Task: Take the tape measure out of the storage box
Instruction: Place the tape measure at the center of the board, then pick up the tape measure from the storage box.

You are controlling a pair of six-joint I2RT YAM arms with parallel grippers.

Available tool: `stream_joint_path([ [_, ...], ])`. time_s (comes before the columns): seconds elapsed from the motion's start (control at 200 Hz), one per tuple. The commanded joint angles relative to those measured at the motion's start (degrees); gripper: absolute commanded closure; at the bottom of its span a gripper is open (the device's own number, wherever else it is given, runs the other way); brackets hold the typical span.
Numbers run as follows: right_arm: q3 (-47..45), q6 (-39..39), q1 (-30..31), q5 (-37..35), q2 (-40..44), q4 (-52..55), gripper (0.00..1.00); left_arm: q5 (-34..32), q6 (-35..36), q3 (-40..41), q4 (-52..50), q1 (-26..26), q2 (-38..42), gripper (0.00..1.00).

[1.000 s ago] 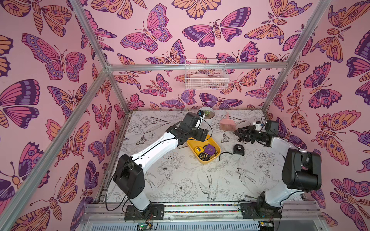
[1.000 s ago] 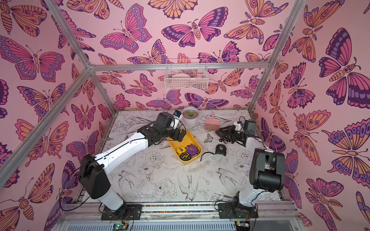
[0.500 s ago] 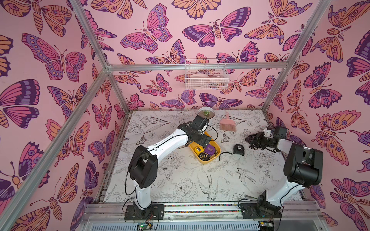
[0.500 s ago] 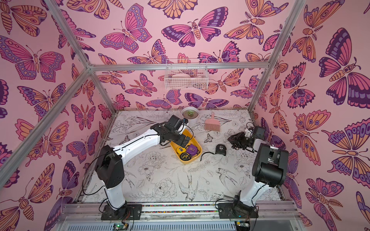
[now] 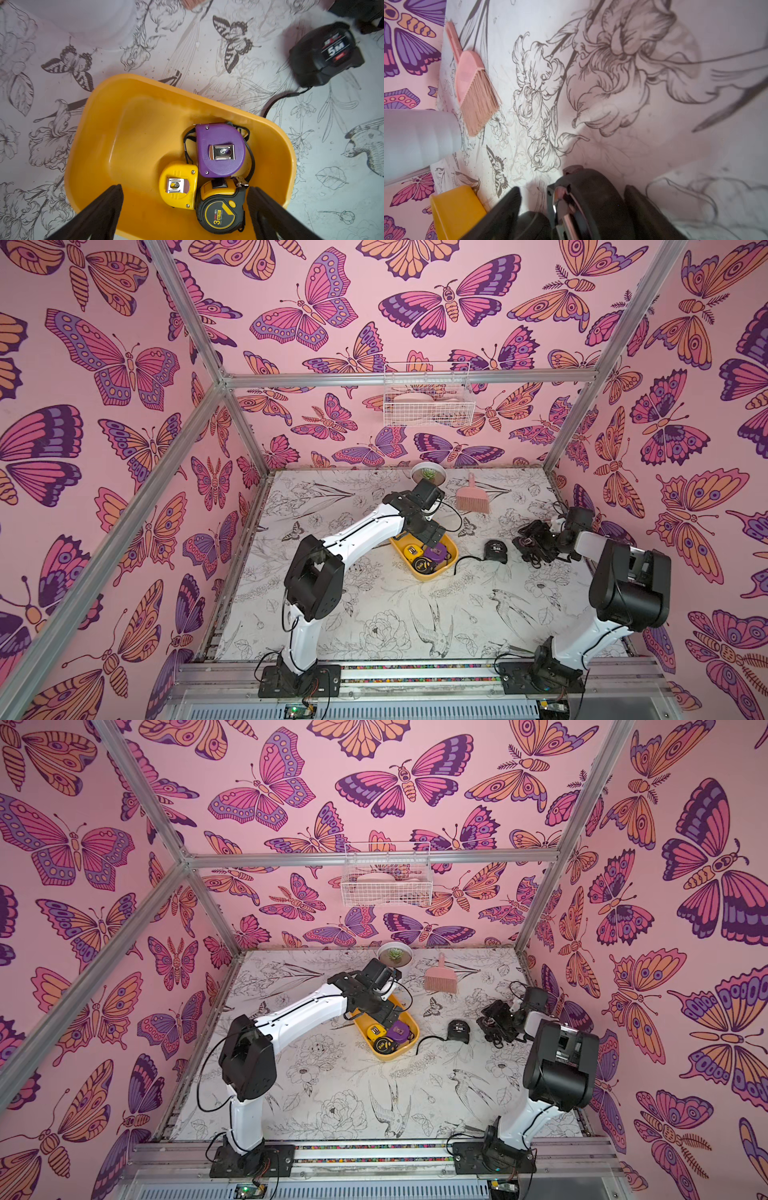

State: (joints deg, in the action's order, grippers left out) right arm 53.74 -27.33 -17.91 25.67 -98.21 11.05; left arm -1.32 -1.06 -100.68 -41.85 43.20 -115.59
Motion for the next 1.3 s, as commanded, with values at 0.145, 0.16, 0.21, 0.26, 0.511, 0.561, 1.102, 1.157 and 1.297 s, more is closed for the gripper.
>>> stream_joint_path([
  [0.145,-0.5,2.7,0.2,-11.9,13.6,7.3,0.01,0.7,3.3,-2.5,-3.9,1.1,-4.1,0.00],
  [0.16,-0.4,2.8,0.4,-12.5,14.7,7.6,0.01,0.8,3.6,-2.6,-3.9,1.2,-4.4,0.01],
  [0.21,0.0,3.5,1.0,-14.3,18.0,8.9,0.01,1.2,4.0,-3.4,-3.9,1.5,-5.2,0.00],
  [0.26,0.2,3.9,1.7,-13.9,20.2,9.5,0.01,2.3,4.2,-4.5,-3.9,1.6,-6.5,0.01],
  [0.511,0.1,3.4,7.9,-13.2,26.0,13.9,0.01,7.3,4.1,-9.9,-5.4,2.5,-12.6,0.01],
  [0.561,-0.1,3.4,8.9,-13.3,26.7,15.0,0.01,7.3,4.0,-11.0,-5.9,2.6,-14.0,0.00],
  [1.102,0.4,4.9,11.7,-14.2,33.3,19.6,0.01,-1.7,1.8,-11.8,-7.8,3.1,-19.9,0.06],
  [1.157,0.2,4.7,11.7,-14.0,33.4,19.4,0.01,-2.9,1.3,-11.8,-7.7,3.0,-19.8,0.10],
  [1.297,-0.6,4.4,12.0,-13.5,33.6,19.0,0.01,-3.1,0.8,-12.1,-7.3,2.9,-19.9,0.17],
])
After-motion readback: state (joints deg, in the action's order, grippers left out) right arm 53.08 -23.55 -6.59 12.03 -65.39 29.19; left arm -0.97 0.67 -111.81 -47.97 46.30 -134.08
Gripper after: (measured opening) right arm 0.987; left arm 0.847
